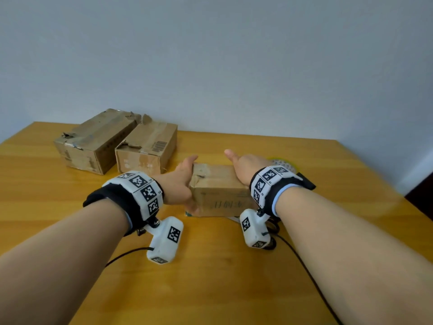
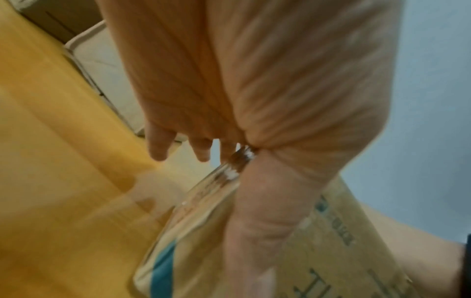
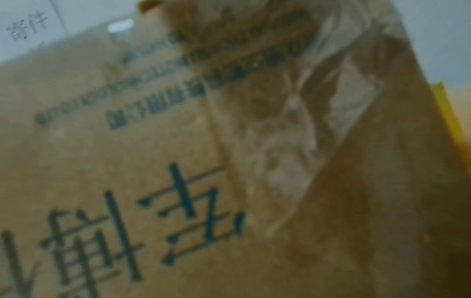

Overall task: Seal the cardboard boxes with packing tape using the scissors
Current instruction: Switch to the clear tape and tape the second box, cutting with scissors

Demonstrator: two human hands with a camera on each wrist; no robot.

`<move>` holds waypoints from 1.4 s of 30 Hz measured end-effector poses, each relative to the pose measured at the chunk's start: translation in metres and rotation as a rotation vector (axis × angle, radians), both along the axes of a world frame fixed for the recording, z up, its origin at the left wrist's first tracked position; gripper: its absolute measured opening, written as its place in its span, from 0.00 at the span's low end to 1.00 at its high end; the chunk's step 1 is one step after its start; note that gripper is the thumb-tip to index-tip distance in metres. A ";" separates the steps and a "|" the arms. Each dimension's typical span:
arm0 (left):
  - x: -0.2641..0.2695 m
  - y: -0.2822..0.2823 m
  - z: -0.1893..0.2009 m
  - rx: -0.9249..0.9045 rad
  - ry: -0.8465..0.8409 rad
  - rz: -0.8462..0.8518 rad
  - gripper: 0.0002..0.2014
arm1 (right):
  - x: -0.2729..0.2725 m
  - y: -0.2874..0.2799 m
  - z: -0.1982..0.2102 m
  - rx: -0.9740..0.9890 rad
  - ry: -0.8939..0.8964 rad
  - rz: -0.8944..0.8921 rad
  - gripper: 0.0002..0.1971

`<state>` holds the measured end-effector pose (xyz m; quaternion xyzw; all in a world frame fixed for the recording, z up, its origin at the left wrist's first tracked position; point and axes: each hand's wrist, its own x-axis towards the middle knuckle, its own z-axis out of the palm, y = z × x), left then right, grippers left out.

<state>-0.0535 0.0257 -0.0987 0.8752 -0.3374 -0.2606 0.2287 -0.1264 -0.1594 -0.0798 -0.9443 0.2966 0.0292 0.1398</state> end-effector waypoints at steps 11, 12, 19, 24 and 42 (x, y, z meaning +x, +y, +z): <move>-0.005 0.002 0.008 0.103 -0.371 -0.164 0.56 | 0.007 -0.018 0.000 0.032 0.058 0.003 0.43; -0.005 0.003 0.006 0.068 -0.381 -0.119 0.55 | 0.006 -0.018 -0.001 0.033 0.070 0.000 0.43; 0.000 0.002 0.010 0.005 -0.605 -0.111 0.26 | 0.001 -0.011 -0.001 0.135 -0.077 -0.075 0.20; -0.004 -0.009 0.020 0.209 -0.753 -0.288 0.20 | 0.000 -0.007 -0.001 0.135 -0.077 -0.104 0.21; -0.025 0.004 0.029 -0.070 -0.352 0.069 0.67 | -0.028 -0.005 0.020 0.231 -0.421 -0.115 0.22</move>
